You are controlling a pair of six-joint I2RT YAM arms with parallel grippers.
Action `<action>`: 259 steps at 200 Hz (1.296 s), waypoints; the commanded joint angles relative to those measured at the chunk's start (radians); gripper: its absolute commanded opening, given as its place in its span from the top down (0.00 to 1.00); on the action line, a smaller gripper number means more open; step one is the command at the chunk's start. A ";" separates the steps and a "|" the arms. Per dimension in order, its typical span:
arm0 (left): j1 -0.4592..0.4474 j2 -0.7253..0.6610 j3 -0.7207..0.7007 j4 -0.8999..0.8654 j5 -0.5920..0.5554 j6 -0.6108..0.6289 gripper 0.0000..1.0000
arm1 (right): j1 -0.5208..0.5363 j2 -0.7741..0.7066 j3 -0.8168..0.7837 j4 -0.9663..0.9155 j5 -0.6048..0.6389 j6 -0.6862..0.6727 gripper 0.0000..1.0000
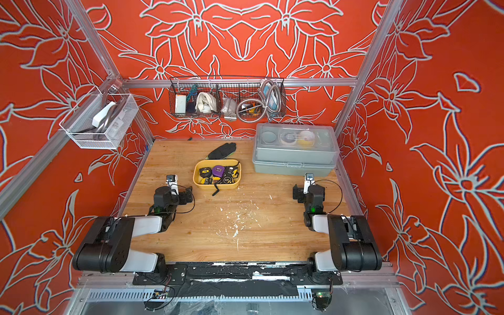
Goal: Take the tape measure out of the storage box
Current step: Move the storage box to the center of the board.
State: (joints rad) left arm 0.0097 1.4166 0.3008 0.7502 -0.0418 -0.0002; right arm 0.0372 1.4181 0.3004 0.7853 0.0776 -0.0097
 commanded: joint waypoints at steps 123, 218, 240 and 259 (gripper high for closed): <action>0.005 -0.007 0.012 0.021 0.010 0.002 0.01 | -0.042 -0.010 0.017 0.012 -0.076 0.012 0.00; 0.018 -0.081 0.415 -0.679 -0.035 0.003 0.01 | -0.043 -0.141 0.264 -0.503 0.017 0.083 0.00; 0.016 -0.071 0.572 -0.902 -0.048 -0.064 0.01 | -0.031 -0.141 0.380 -0.707 -0.040 0.142 0.00; 0.018 -0.066 0.663 -1.055 0.005 -0.110 0.01 | 0.010 -0.159 0.437 -0.827 -0.123 0.164 0.00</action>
State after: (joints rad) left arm 0.0208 1.3582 0.8860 0.0563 -0.0765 -0.0452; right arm 0.0071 1.2778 0.6891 0.2520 0.0376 0.0860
